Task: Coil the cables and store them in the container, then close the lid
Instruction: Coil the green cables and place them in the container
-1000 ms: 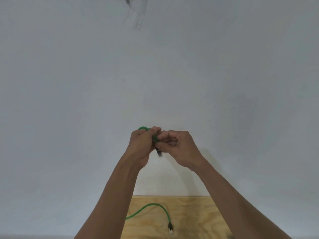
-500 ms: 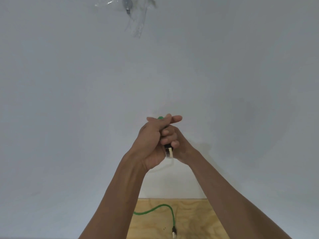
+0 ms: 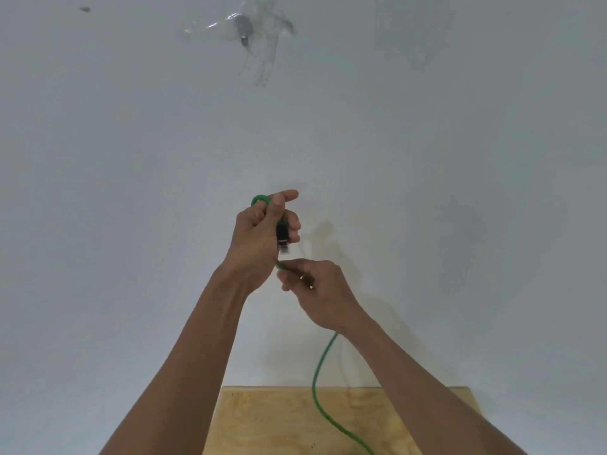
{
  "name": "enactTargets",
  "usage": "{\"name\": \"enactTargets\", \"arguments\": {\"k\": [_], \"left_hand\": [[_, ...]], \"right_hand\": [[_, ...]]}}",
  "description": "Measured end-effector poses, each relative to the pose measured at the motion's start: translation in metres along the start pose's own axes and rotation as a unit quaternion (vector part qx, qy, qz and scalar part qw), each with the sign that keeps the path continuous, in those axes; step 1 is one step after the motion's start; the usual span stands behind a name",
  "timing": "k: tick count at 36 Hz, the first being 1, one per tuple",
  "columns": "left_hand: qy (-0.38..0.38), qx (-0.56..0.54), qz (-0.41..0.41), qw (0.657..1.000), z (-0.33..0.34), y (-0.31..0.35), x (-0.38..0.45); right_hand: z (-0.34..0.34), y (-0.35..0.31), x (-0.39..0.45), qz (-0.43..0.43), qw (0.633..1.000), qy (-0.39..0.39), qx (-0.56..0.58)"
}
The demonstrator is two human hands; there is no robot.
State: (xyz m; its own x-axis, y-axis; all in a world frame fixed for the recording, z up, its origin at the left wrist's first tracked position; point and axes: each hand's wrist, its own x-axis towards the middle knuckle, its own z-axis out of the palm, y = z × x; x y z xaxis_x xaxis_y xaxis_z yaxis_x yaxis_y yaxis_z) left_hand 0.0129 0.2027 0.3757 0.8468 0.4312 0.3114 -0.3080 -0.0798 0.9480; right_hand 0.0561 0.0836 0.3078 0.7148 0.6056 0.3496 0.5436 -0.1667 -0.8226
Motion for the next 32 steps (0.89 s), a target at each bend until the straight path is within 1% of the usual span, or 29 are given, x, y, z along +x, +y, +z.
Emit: {"name": "enactTargets", "arguments": {"k": [3, 6, 8, 11, 14, 17, 20, 23, 26, 28, 29, 32], "left_hand": [[-0.016, 0.033, 0.016, 0.999, -0.006, -0.004, 0.002], [-0.036, 0.042, 0.025, 0.998, -0.011, -0.008, 0.003], [-0.043, 0.02, 0.02, 0.999, -0.013, -0.011, 0.004], [-0.043, -0.041, 0.008, 0.998, -0.018, -0.013, 0.008], [-0.043, -0.054, 0.014, 0.998, -0.02, -0.013, 0.009], [-0.035, -0.017, 0.031, 0.999, -0.021, -0.019, 0.008], [-0.017, 0.067, 0.054, 0.996, -0.021, -0.023, 0.006], [-0.028, 0.119, 0.062, 0.991, -0.021, -0.026, 0.004], [-0.047, 0.212, 0.067, 0.974, -0.022, -0.03, 0.003], [-0.077, 0.28, 0.071, 0.954, -0.024, -0.033, 0.002], [-0.094, 0.294, 0.069, 0.949, -0.024, -0.034, 0.001], [-0.132, 0.242, 0.013, 0.961, -0.021, -0.034, -0.007]], "right_hand": [[-0.006, -0.003, 0.0, 0.0, 1.0, 0.016, -0.025], [-0.011, -0.005, 0.0, -0.022, 0.994, 0.033, -0.097], [-0.014, -0.008, -0.001, -0.039, 0.988, 0.046, -0.145], [-0.018, -0.013, -0.003, -0.053, 0.981, 0.053, -0.181], [-0.019, -0.015, -0.003, -0.061, 0.976, 0.036, -0.208], [-0.018, -0.017, -0.002, -0.067, 0.971, 0.001, -0.231], [-0.018, -0.02, -0.001, -0.075, 0.963, -0.025, -0.256], [-0.027, -0.025, 0.003, -0.092, 0.954, -0.025, -0.283], [-0.04, -0.03, 0.009, -0.11, 0.953, -0.012, -0.282], [-0.049, -0.032, 0.015, -0.117, 0.96, -0.022, -0.254], [-0.052, -0.033, 0.019, -0.118, 0.965, -0.032, -0.234], [-0.065, -0.038, 0.029, -0.109, 0.985, -0.045, -0.128]]}}
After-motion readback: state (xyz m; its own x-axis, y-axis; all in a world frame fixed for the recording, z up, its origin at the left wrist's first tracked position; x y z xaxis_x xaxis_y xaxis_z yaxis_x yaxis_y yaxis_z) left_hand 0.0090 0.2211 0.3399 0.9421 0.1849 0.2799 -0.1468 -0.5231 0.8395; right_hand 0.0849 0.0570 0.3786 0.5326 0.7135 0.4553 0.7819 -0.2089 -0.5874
